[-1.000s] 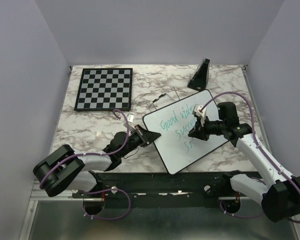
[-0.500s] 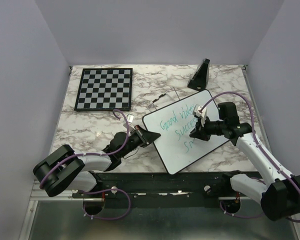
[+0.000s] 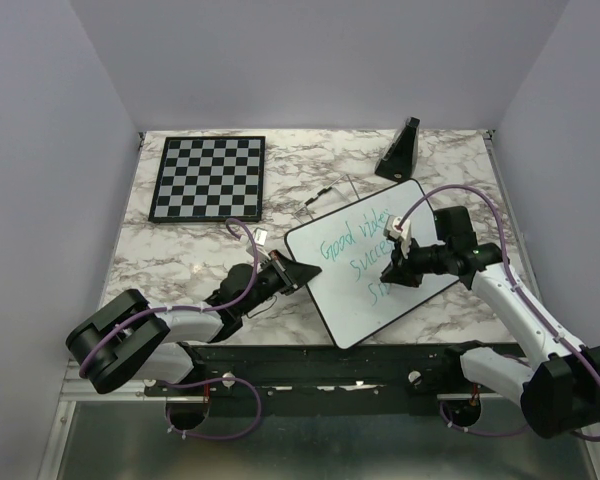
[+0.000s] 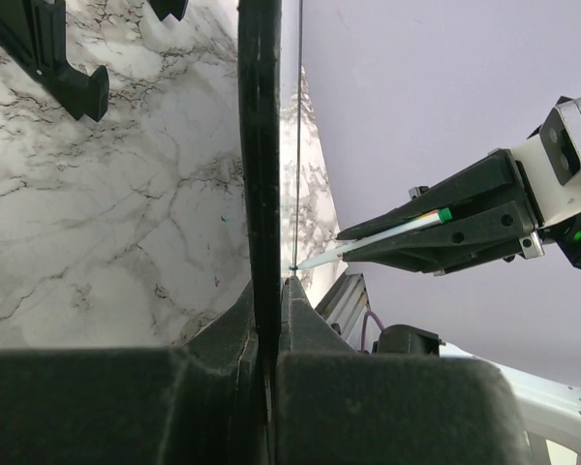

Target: Write a sentence on the whiteboard

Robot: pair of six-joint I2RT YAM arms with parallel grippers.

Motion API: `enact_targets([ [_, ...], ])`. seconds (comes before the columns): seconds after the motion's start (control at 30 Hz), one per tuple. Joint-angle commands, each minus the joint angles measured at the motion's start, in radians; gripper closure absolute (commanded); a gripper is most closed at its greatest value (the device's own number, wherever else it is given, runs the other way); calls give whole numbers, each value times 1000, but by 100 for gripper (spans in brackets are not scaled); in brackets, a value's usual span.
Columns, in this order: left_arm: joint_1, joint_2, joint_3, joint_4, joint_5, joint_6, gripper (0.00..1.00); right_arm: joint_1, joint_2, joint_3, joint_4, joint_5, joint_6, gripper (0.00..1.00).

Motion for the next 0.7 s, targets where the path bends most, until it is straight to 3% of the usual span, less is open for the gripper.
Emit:
enact_targets([
  [0.0, -4, -6, 21, 104, 2, 28, 100, -3, -2, 26, 26, -7, 20, 99],
  [0.67, -4, -17, 11, 104, -2, 29, 100, -38, -16, 14, 169, 90, 132, 99],
])
